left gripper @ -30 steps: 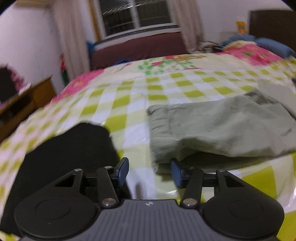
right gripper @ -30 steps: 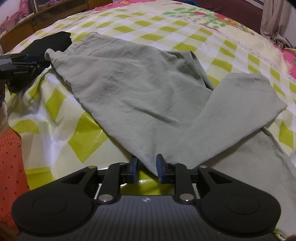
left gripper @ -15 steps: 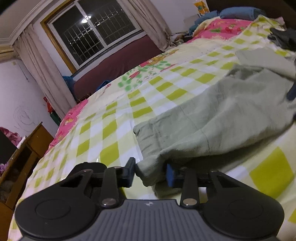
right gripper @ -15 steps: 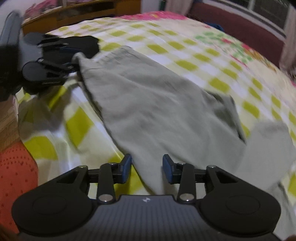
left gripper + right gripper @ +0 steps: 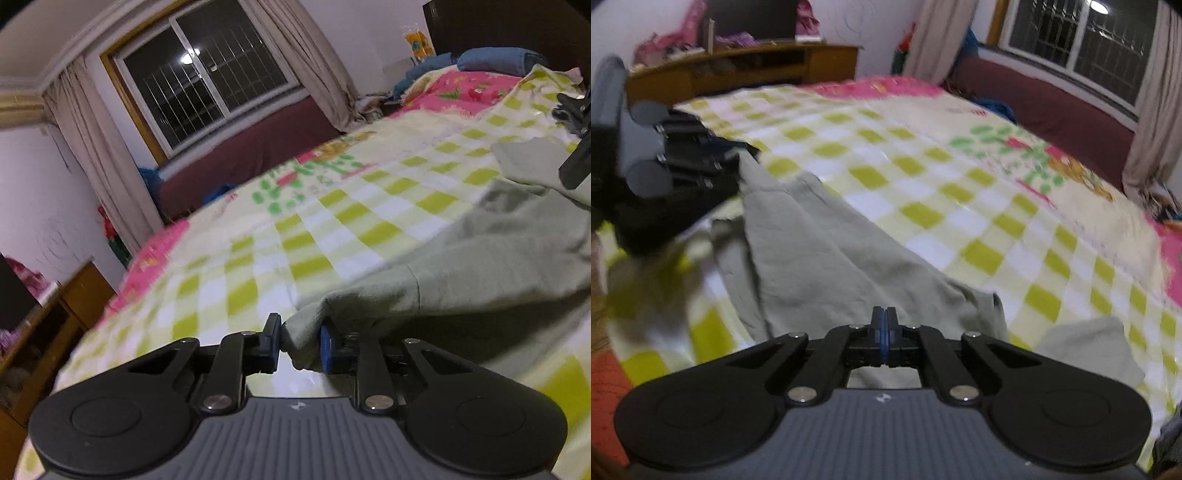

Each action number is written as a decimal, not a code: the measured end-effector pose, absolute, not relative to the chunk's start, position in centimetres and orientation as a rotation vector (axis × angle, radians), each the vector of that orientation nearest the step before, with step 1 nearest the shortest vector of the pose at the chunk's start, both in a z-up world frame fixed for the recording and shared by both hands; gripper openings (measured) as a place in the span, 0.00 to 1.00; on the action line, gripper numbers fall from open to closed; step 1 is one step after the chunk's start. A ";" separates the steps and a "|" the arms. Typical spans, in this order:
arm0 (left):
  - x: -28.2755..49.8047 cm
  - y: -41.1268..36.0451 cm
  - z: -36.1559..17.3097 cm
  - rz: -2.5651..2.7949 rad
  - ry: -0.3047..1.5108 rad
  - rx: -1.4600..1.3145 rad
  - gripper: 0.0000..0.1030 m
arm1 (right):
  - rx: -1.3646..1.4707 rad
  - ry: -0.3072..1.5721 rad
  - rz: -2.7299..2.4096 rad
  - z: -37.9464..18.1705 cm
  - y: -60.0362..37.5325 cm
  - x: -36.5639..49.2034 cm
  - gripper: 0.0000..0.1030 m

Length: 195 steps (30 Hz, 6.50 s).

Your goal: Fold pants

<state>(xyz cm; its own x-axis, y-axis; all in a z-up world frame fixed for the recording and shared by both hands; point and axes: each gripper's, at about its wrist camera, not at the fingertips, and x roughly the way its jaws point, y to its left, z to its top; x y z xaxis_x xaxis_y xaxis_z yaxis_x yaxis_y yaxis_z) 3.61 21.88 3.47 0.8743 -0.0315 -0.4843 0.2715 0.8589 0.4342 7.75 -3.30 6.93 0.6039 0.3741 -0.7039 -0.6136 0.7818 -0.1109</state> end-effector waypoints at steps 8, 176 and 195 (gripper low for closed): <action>1.1 22.4 -1.6 -0.126 0.626 0.617 0.37 | -0.380 0.913 0.510 0.3 -4.8 7.5 0.12; -2.3 -15.1 -1.0 -0.811 0.557 0.642 0.62 | 1.220 0.398 -0.377 -2.2 -50.9 -9.9 0.03; -2.6 -13.3 -1.2 -0.779 0.558 0.608 0.62 | 1.185 0.493 -0.342 -3.8 -49.7 -6.9 0.59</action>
